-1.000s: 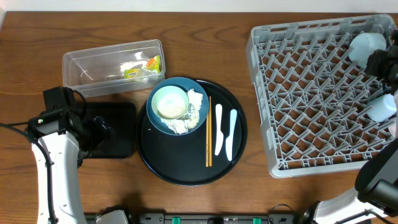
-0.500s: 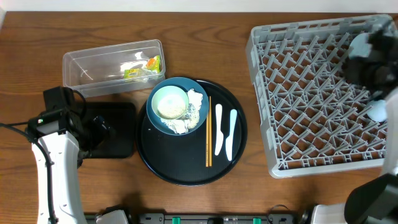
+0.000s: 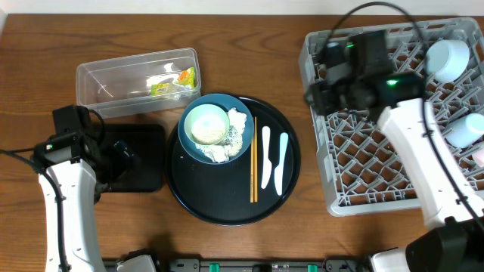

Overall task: Sort waste into correct bins and load items into the dishwasher rack
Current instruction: 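Reach the left gripper to the blue plate and grasp the light-green rice bowl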

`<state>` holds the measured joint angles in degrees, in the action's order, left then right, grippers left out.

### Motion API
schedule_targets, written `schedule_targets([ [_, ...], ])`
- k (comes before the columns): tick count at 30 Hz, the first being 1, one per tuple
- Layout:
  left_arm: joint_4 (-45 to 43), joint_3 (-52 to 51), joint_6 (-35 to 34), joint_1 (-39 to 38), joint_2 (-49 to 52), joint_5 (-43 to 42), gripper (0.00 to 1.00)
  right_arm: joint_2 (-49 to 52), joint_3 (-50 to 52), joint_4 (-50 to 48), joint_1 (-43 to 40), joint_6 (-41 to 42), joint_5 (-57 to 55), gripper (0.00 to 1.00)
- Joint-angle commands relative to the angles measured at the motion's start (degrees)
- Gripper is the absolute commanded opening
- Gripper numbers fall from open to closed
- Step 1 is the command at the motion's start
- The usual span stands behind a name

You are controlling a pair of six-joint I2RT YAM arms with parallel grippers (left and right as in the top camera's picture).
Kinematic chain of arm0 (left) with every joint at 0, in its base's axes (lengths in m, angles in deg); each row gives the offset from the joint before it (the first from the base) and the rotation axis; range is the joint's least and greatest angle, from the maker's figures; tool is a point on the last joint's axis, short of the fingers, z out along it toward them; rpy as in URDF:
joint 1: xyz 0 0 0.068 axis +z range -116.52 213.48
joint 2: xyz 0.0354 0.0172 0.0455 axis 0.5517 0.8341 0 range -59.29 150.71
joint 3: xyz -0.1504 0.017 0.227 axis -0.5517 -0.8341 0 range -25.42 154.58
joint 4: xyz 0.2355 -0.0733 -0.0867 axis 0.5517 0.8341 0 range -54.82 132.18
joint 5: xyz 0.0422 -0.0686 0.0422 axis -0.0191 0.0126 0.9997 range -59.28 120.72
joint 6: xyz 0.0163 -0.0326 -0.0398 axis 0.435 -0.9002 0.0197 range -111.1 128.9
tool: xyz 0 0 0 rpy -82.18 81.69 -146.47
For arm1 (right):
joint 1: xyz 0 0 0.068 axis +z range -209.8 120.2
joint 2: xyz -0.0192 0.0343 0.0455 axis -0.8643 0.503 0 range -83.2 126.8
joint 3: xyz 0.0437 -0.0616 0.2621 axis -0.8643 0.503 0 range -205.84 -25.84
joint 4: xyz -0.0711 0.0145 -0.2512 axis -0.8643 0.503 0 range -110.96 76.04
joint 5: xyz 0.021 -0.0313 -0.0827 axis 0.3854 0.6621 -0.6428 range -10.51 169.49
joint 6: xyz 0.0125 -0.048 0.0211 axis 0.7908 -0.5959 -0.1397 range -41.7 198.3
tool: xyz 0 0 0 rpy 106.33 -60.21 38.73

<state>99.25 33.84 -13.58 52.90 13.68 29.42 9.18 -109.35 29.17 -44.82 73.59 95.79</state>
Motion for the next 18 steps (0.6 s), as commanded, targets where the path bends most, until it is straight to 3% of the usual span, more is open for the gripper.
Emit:
schedule_targets([
  [1, 0.1, -0.2, -0.1, 0.3, 0.0, 0.4, 0.98, 1.5, 0.0, 0.3, 4.9, 5.6, -4.2, 0.49],
  [8, -0.3, -0.1, 0.0, -1.4, 0.0, 0.2, 0.98, 3.8, 0.1, 9.8, 7.7, 24.6, -25.5, 0.39],
  [18, -8.7, 2.1, 2.7, -18.0, 0.0, 0.3, 0.97, 4.1, 4.0, 10.3, 4.4, 22.2, -21.0, 0.4],
])
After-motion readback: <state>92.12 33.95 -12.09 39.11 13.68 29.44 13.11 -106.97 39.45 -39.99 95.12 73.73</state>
